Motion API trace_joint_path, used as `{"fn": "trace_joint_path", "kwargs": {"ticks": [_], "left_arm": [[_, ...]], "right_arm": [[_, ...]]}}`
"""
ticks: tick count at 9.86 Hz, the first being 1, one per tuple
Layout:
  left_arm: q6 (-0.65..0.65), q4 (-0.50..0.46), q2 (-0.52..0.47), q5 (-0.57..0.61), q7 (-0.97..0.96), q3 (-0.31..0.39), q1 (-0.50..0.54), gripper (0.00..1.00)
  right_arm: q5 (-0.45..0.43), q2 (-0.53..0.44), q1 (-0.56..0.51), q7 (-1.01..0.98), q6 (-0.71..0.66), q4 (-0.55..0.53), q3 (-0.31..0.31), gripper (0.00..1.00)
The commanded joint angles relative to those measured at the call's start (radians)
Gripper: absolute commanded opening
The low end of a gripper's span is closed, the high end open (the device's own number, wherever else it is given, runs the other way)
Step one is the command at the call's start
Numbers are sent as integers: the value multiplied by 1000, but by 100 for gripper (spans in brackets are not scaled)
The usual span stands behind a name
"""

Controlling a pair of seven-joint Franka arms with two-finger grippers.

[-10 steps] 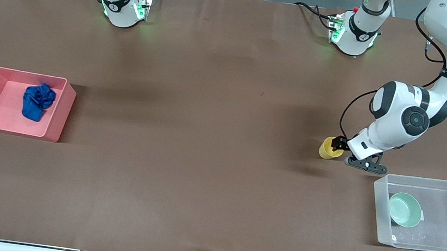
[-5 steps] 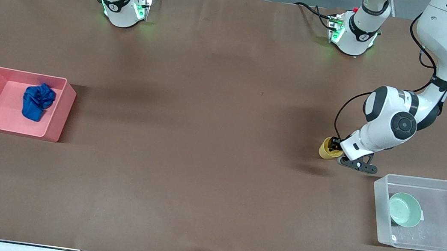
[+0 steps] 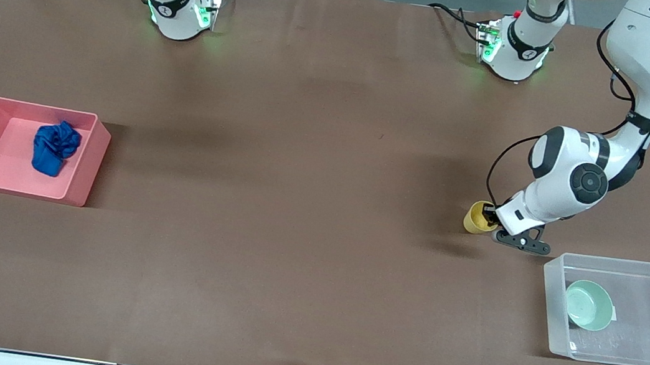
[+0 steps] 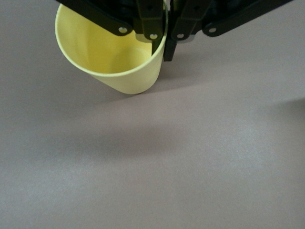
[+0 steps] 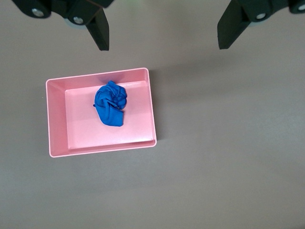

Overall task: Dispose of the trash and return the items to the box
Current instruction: 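Move the left gripper to the yellow cup and grasp it, then carry the yellow cup with the left gripper into the green bowl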

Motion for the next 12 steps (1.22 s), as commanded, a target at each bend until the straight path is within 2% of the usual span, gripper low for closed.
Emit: {"fn": "trace_joint_path", "kwargs": {"ticks": [1, 2, 3, 4, 5, 7, 10, 12], "left_arm": [[-20, 39, -15, 3, 11, -3, 11, 0], [-115, 118, -20, 3, 12, -1, 12, 0], [-250, 236, -9, 3, 25, 0, 37, 0], [-370, 367, 26, 3, 73, 0, 70, 0], [-429, 474, 65, 4, 119, 2, 103, 0], [-448, 632, 162, 13, 207, 9, 158, 0], [-448, 790, 315, 79, 314, 9, 253, 0], [-431, 814, 360, 79, 336, 37, 267, 0]], "right_arm": [[-4, -13, -2, -8, -2, -9, 1, 100], [-2, -13, -2, -8, -2, -9, 1, 100], [-2, -13, -1, -7, -5, -9, 1, 100], [-2, -13, -2, -8, -4, -9, 1, 100], [-2, -13, -1, -7, -4, -9, 1, 100], [-2, -13, -1, -7, -5, -9, 1, 100], [-2, -13, -2, -7, -5, -9, 1, 100], [-2, -13, -1, -7, -5, -11, 1, 100]]}}
